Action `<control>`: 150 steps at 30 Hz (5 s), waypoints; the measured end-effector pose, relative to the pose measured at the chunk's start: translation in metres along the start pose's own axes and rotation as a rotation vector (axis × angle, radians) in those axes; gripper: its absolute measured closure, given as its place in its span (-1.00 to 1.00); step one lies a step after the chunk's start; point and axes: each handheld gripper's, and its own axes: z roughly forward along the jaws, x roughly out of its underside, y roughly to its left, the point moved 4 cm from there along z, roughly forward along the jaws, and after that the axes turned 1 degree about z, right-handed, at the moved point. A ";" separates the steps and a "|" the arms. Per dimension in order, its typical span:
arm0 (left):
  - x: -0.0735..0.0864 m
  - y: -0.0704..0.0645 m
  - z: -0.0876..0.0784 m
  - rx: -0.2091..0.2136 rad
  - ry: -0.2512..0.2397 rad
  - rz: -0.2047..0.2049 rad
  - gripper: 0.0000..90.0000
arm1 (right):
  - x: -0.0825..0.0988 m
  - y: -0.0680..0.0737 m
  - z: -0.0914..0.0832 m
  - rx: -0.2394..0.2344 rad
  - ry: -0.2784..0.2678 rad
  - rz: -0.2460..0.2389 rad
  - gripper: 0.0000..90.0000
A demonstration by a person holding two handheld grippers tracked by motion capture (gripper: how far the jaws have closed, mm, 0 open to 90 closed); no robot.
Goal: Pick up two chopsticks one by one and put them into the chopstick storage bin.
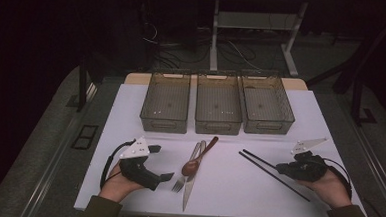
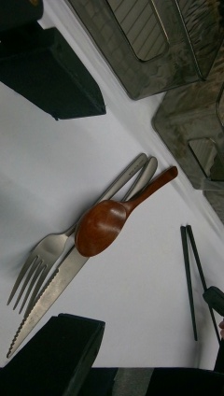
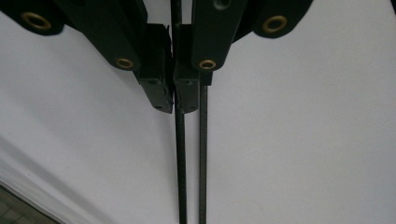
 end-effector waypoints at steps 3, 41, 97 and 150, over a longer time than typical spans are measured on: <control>0.000 0.000 0.000 0.000 0.001 0.001 -1.00 | 0.000 0.000 -0.002 -0.011 -0.013 0.002 0.89; 0.004 -0.002 0.005 -0.013 -0.027 -0.022 -1.00 | -0.087 0.002 -0.010 -0.080 -0.188 -0.038 0.89; 0.003 0.000 0.004 -0.013 -0.042 -0.013 -1.00 | -0.288 0.047 0.106 -0.036 -0.182 -0.022 0.89; 0.001 -0.002 0.004 0.007 -0.050 -0.005 -1.00 | -0.340 0.059 0.154 -0.059 -0.198 0.009 -0.12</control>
